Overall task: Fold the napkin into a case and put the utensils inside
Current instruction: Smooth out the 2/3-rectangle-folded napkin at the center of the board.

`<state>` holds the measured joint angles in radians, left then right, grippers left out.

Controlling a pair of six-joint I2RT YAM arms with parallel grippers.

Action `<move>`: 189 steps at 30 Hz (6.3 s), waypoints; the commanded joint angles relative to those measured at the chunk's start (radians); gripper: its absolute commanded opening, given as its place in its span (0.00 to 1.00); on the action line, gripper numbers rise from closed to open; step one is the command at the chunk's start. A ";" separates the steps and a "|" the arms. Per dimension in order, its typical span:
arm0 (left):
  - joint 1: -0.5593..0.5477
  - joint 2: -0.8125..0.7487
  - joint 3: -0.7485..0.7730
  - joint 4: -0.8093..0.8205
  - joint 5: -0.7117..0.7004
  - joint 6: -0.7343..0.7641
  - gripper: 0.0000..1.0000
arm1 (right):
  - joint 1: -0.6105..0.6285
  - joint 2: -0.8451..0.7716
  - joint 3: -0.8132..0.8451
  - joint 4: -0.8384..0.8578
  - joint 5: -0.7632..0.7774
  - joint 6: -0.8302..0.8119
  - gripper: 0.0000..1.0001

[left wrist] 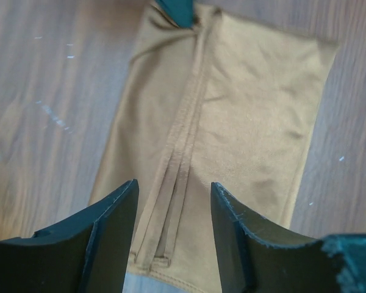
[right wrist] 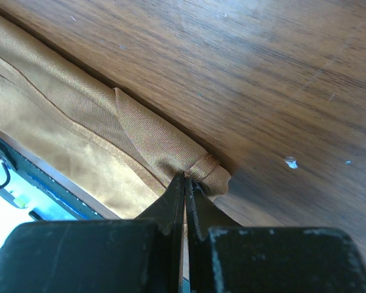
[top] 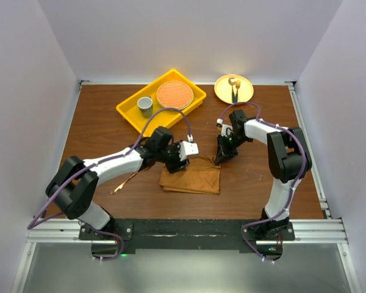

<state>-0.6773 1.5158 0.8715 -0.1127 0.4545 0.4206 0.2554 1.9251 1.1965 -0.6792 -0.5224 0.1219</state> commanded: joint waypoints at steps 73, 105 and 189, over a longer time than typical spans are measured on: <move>-0.057 0.167 0.213 -0.084 -0.056 0.336 0.00 | 0.018 -0.090 0.124 -0.048 -0.039 -0.062 0.00; -0.116 0.209 0.103 -0.128 -0.028 0.302 0.24 | 0.042 0.043 -0.034 0.026 0.070 -0.034 0.00; 0.203 0.216 -0.265 0.932 0.276 -1.290 1.00 | 0.019 0.025 0.026 -0.031 0.179 -0.222 0.00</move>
<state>-0.4480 1.8496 0.5312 0.9897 0.7208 -1.0023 0.2855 1.9476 1.2556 -0.7532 -0.4778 -0.0536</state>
